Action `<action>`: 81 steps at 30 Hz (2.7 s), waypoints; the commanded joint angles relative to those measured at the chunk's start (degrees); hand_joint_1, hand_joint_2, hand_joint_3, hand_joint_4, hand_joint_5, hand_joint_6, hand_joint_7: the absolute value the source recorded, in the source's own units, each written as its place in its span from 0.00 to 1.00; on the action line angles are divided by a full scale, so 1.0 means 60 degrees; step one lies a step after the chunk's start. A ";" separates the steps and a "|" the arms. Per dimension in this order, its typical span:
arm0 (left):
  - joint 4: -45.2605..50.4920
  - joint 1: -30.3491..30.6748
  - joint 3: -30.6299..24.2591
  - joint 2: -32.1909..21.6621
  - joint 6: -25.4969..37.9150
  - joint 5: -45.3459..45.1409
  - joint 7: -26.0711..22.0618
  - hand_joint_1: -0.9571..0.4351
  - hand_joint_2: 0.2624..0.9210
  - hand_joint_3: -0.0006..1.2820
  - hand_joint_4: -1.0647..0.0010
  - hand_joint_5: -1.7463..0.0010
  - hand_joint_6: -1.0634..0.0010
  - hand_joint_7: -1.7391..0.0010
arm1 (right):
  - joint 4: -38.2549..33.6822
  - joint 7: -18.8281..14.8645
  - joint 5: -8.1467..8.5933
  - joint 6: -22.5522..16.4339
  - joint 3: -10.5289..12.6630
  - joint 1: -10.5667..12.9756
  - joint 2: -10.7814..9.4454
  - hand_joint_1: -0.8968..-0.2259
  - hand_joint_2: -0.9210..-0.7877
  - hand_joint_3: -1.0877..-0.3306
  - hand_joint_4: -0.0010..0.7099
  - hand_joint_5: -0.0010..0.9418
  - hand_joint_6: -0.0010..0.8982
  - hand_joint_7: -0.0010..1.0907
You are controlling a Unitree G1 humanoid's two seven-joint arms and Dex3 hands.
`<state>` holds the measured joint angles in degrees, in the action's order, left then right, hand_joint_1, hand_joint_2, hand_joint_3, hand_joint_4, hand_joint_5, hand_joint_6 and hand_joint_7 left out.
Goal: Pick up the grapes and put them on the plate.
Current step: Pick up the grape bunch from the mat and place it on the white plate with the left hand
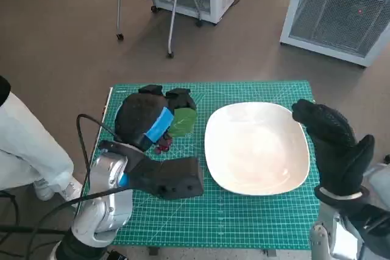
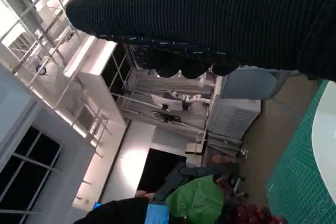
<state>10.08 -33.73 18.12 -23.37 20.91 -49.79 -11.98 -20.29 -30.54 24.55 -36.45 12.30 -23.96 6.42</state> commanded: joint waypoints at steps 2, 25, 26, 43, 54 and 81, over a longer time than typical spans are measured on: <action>-0.0096 -0.0326 0.0045 0.0231 -0.0216 -0.0014 -0.0024 0.69 0.98 0.02 0.30 0.27 0.28 0.51 | -0.0027 0.0036 0.0009 0.0145 0.0038 0.0160 0.0020 0.71 0.00 0.66 0.91 0.01 0.21 0.74; -0.1688 -0.2978 0.1119 0.1816 -0.1121 0.0001 -0.0292 0.69 0.64 0.57 0.64 0.09 0.62 0.11 | 0.0169 0.0074 -0.0004 0.0162 0.0168 0.0370 0.0078 0.71 0.00 0.66 0.92 0.01 0.21 0.74; -0.1825 -0.3112 0.1127 0.1898 -0.1185 0.0069 -0.0311 0.69 0.63 0.58 0.64 0.09 0.63 0.11 | 0.0192 0.0086 -0.0010 0.0165 0.0182 0.0394 0.0082 0.71 0.00 0.66 0.92 0.01 0.21 0.74; -0.3057 -0.4060 0.1293 0.2721 -0.2006 0.0603 -0.0307 0.69 0.88 0.32 0.59 0.13 0.59 0.23 | 0.0414 0.0337 -0.0103 0.0064 0.0344 0.0637 0.0078 0.71 0.00 0.66 0.91 0.01 0.21 0.74; -0.3461 -0.4158 0.1394 0.2831 -0.1793 0.0518 -0.0434 0.69 1.00 0.16 0.47 0.17 0.54 0.33 | 0.0403 0.0578 -0.0264 -0.0110 0.0375 0.0674 0.0065 0.72 0.00 0.67 0.91 0.01 0.22 0.73; -0.7025 -0.5043 0.0663 0.2963 -0.1928 0.3035 -0.1710 0.52 0.78 0.03 0.89 0.94 0.80 0.99 | 0.0108 0.0661 -0.0303 -0.0212 0.0397 0.0493 0.0020 0.72 0.00 0.68 0.91 0.01 0.25 0.71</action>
<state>-32.11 -62.77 21.20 -4.90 9.24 -31.17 -21.93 -18.58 -26.82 22.42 -37.90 14.64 -21.46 6.62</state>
